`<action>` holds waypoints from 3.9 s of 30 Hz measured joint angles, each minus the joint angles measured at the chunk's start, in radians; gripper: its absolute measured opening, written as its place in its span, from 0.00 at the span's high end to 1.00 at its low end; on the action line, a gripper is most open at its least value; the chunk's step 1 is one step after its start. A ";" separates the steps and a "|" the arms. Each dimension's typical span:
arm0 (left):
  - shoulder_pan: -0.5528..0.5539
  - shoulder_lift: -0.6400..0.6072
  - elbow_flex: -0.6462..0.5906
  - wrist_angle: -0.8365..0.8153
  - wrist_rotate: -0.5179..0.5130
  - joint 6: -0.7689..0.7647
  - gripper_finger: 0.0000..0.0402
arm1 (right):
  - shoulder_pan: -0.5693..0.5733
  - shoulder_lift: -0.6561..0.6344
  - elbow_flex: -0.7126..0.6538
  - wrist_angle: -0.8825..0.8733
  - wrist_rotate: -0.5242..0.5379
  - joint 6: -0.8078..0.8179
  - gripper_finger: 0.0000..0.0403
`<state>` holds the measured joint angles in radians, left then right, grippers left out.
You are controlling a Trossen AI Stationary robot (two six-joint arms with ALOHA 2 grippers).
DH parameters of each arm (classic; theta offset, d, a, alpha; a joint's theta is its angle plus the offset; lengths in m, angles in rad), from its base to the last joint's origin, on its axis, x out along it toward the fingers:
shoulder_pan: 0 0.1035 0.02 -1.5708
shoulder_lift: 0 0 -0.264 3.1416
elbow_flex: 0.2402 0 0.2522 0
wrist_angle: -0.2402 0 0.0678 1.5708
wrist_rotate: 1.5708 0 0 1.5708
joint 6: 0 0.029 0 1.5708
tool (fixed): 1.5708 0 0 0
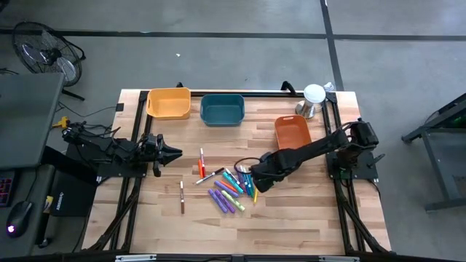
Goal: Pick & Place Markers
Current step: Put the green highlighter pen into the orange bin
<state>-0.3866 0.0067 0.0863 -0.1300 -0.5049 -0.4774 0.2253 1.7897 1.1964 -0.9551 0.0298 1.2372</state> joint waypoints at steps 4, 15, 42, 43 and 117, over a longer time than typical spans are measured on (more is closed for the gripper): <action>0.000 0.000 0.000 0.000 0.000 0.000 0.83 | -0.012 0.000 -0.014 0.011 -0.013 0.064 0.45; 0.000 0.000 0.000 0.000 0.000 0.000 0.83 | -0.036 0.000 -0.087 0.082 -0.062 0.164 0.45; 0.000 0.000 0.000 0.000 0.000 0.000 0.83 | -0.062 -0.003 -0.180 0.210 -0.079 0.089 0.69; 0.000 0.000 0.000 0.000 0.000 0.000 0.83 | -0.063 -0.003 -0.180 0.208 -0.081 0.085 0.71; 0.000 0.000 0.000 0.000 0.000 0.000 0.83 | -0.350 -0.471 -0.065 -0.370 0.169 -0.053 0.82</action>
<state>-0.3866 0.0067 0.0860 -0.1300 -0.5049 -0.4774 -0.1243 1.3190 1.1312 -1.3255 0.1987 1.1847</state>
